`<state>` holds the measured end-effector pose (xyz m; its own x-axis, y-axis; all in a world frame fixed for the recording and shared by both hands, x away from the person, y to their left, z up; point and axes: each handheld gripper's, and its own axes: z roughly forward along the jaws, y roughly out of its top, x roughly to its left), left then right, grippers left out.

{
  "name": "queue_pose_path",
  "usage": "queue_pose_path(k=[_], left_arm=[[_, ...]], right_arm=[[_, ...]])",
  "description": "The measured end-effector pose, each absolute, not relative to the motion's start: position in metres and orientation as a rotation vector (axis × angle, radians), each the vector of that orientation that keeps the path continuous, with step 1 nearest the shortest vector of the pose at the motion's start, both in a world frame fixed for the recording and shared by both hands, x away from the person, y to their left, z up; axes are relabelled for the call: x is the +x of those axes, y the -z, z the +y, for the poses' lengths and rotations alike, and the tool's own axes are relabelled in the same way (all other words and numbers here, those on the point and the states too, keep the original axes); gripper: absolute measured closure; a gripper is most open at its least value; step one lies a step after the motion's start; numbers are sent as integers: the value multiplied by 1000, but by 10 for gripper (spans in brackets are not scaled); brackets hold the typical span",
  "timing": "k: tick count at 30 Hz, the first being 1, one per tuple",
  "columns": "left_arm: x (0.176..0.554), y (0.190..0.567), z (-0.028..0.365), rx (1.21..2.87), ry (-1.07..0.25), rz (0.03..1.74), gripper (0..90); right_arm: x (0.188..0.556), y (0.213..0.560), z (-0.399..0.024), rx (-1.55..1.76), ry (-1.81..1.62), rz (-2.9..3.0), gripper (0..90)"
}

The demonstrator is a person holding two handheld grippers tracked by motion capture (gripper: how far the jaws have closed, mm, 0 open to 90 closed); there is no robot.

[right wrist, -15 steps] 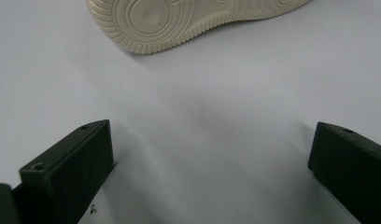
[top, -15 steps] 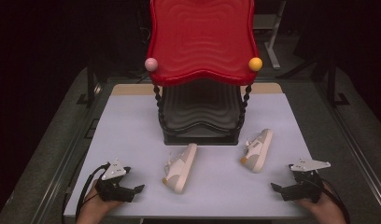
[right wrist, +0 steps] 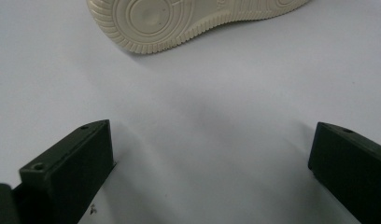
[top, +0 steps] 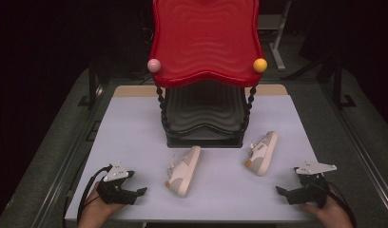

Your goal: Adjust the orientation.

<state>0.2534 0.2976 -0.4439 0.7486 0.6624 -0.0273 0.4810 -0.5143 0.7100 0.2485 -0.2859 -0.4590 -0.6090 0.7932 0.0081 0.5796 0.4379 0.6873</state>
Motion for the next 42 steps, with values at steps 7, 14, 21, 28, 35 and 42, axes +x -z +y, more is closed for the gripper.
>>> queue_pose_path(k=[7,14,21,28,35,42], left_arm=[[264,423,286,2147,-270,786,332],[277,407,273,2092,-236,743,486],[288,393,244,2066,-206,652,579],[299,388,217,2060,-165,596,640],[311,391,201,2082,-142,575,720],[321,399,195,2077,-99,593,750]], right_arm=[[249,459,-286,1179,-953,2379,0],[248,459,-286,1178,-952,2379,0],[248,459,-286,1178,-952,2379,0],[248,459,-286,1178,-952,2379,0],[248,459,-286,1178,-954,2377,0],[248,459,-286,1178,-954,2377,0]])
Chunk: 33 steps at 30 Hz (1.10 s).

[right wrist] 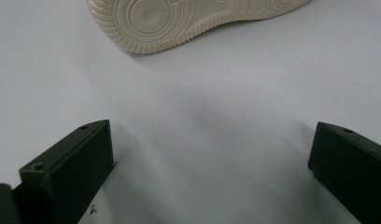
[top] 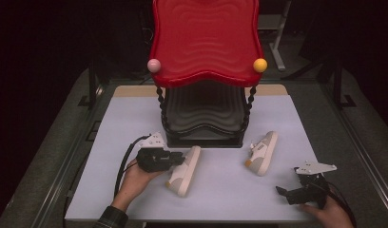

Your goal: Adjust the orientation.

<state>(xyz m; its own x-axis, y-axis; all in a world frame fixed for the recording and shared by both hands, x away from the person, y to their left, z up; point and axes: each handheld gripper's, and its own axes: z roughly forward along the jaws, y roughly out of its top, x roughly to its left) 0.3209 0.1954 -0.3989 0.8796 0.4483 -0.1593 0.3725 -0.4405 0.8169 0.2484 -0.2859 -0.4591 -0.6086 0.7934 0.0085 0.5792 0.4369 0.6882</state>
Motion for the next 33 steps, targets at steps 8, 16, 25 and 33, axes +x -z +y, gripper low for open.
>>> queue_pose_path(k=[8,16,25,33], left_arm=[[322,400,191,2065,-67,565,781],[320,397,179,2065,-43,521,791],[317,396,157,2074,-30,461,822],[313,400,129,2110,2,389,820]], right_arm=[[248,459,-286,1177,-953,2377,0],[248,459,-286,1178,-953,2377,0],[248,459,-286,1178,-954,2377,0],[248,459,-286,1177,-954,2376,0]])
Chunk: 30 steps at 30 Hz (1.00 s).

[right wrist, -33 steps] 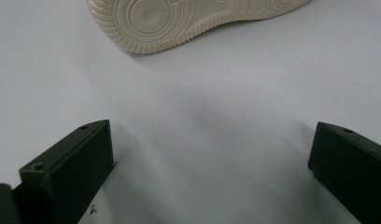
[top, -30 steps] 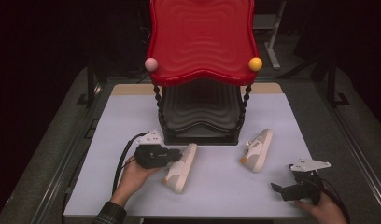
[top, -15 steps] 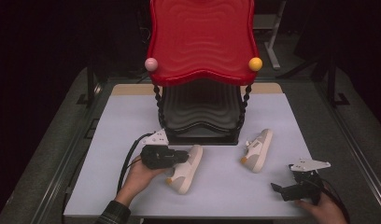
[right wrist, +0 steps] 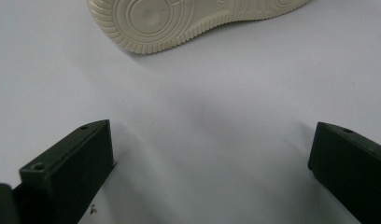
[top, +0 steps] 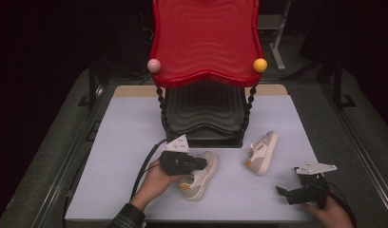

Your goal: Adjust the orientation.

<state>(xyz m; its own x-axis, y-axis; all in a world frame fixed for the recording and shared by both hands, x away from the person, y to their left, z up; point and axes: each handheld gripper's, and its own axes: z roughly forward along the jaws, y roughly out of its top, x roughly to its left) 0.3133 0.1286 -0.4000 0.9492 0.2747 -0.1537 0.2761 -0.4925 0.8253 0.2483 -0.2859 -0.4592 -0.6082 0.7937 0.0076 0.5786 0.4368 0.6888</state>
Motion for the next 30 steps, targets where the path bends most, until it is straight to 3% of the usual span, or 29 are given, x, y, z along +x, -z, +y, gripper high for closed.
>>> queue_pose_path(k=[7,17,19,20,21,22,23,27,29,30], left_arm=[[310,402,111,2161,8,340,771],[299,382,153,2083,-35,408,768],[294,382,163,2097,-50,412,767],[292,382,167,2104,-60,414,767],[290,383,173,2105,-58,428,768],[288,385,177,2104,-57,435,768],[287,386,180,2101,-54,447,768],[279,393,195,2095,-32,482,767],[277,396,200,2105,-29,499,768],[276,399,202,2107,-28,508,768]], right_arm=[[248,459,-286,1176,-955,2376,0],[248,459,-285,1196,-948,2372,0],[247,456,-282,1243,-920,2355,45],[246,453,-281,1266,-897,2355,134],[245,449,-279,1275,-894,2349,299],[237,442,-274,1254,-891,2355,548],[237,442,-274,1254,-891,2355,548],[228,429,-256,1183,-1010,2394,811],[228,427,-236,1107,-1072,2461,894],[228,427,-236,1107,-1072,2461,894]])
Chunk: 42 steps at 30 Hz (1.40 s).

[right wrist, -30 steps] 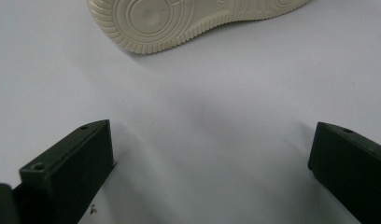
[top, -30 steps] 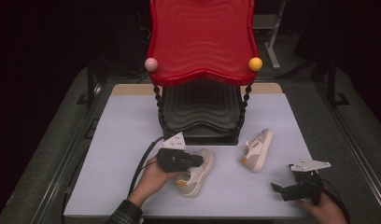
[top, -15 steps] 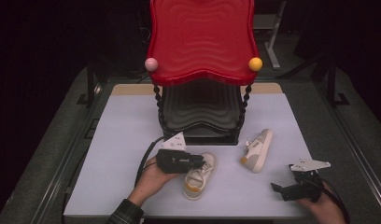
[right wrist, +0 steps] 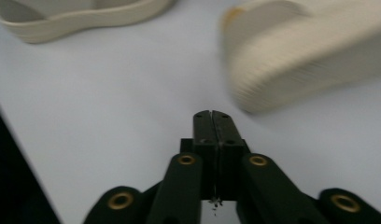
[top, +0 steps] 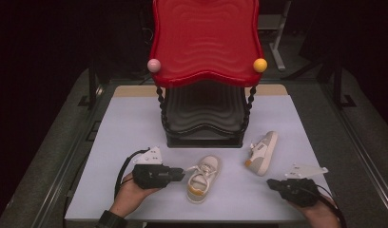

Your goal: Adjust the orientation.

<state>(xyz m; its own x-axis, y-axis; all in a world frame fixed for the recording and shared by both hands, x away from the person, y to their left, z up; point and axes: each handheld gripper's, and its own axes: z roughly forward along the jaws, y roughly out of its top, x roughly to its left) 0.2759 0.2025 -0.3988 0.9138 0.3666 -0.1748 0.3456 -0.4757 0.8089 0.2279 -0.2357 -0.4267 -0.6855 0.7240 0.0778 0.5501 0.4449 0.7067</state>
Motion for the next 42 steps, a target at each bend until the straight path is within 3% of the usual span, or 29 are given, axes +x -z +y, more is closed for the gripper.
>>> queue_pose_path(k=[9,18,37,42], left_arm=[[279,425,194,2207,-10,537,769],[279,431,182,2255,-8,497,771],[272,433,162,2252,72,430,745],[270,421,170,2190,70,433,734]], right_arm=[[259,426,-168,990,-1253,2629,898],[280,441,-110,892,-1179,2720,898],[304,444,-93,911,-1178,2641,897],[298,430,-102,891,-1220,2604,897]])
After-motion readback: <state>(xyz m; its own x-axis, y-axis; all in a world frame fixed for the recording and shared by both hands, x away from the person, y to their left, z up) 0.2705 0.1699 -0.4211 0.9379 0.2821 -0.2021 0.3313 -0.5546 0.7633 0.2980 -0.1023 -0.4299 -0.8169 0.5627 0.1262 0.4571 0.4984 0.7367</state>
